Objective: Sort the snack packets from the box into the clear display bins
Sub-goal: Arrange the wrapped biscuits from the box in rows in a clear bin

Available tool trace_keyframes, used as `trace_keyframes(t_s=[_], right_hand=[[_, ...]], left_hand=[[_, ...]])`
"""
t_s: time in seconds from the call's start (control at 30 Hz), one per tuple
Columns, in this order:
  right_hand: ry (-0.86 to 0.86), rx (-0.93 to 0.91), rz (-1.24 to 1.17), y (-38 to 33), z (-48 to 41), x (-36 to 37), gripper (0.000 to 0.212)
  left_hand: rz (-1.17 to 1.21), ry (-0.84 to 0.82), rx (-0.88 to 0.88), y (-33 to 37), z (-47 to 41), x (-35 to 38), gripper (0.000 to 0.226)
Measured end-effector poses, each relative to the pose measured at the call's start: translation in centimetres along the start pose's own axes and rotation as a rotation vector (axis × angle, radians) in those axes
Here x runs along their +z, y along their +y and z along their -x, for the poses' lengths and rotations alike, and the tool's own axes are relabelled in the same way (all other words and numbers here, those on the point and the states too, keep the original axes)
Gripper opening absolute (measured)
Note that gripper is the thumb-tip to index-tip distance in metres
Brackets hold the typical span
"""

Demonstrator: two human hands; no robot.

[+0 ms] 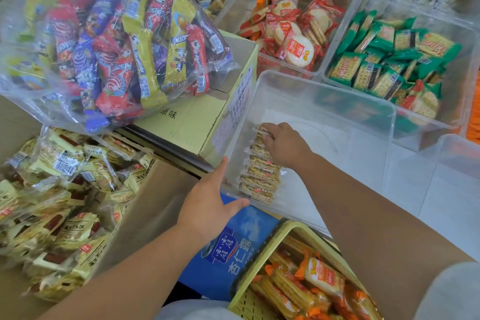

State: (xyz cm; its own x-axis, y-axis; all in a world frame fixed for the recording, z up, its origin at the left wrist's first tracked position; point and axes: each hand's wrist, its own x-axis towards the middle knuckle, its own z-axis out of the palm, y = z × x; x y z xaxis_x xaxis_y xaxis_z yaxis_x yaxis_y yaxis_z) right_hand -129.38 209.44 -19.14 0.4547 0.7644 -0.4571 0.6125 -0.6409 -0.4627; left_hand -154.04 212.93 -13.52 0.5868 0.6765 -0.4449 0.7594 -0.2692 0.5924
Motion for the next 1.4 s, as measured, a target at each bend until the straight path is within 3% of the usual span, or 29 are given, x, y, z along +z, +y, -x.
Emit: trace_keyframes(t_s=[0.13,0.27,0.4,0.47,0.6,0.73,0.83,0.97,1.07,1.3,1.4], right_hand=[[-0.003,0.019,0.008,-0.2,0.1,0.2,0.051],[-0.061,0.067,0.0,-0.7,0.8,-0.5,0.07],[0.054,0.093,0.082,-2.5,2.6,-0.8,0.068],[0.175,-0.002,0.025,-4.7,4.4,-0.5,0.066],[0.452,-0.359,-0.13,-11.7,10.0,1.2,0.06],[0.352,-0.573,-0.124,-20.1,15.8,4.5,0.053],[0.175,-0.703,0.016,-25.4,18.6,8.0,0.05],[-0.039,-0.649,0.35,-29.5,20.0,12.2,0.053],[-0.021,-0.581,0.572,-30.2,20.2,13.3,0.065],[-0.031,-0.443,0.662,-30.6,19.6,14.2,0.07],[-0.044,-0.386,0.673,-30.8,19.8,14.1,0.072]], left_hand=[[0.034,-0.018,-0.017,0.2,0.0,-0.1,0.108],[-0.001,-0.101,-0.03,1.2,0.4,-0.7,0.109],[0.01,-0.127,0.056,2.4,3.3,-2.9,0.1],[0.018,-0.063,0.115,2.1,5.6,-4.9,0.085],[0.161,0.113,0.173,-0.7,10.2,-9.9,0.039],[0.143,0.287,0.125,-6.4,13.2,-15.2,0.016],[-0.054,0.222,0.002,-12.4,14.0,-18.4,0.031],[-0.301,0.106,-0.055,-20.2,13.6,-22.5,0.07],[-0.447,-0.04,-0.087,-23.7,12.0,-25.4,0.084],[-0.672,-0.407,0.038,-25.8,7.0,-26.0,0.097],[-0.673,-0.468,0.029,-26.4,6.4,-24.6,0.097]])
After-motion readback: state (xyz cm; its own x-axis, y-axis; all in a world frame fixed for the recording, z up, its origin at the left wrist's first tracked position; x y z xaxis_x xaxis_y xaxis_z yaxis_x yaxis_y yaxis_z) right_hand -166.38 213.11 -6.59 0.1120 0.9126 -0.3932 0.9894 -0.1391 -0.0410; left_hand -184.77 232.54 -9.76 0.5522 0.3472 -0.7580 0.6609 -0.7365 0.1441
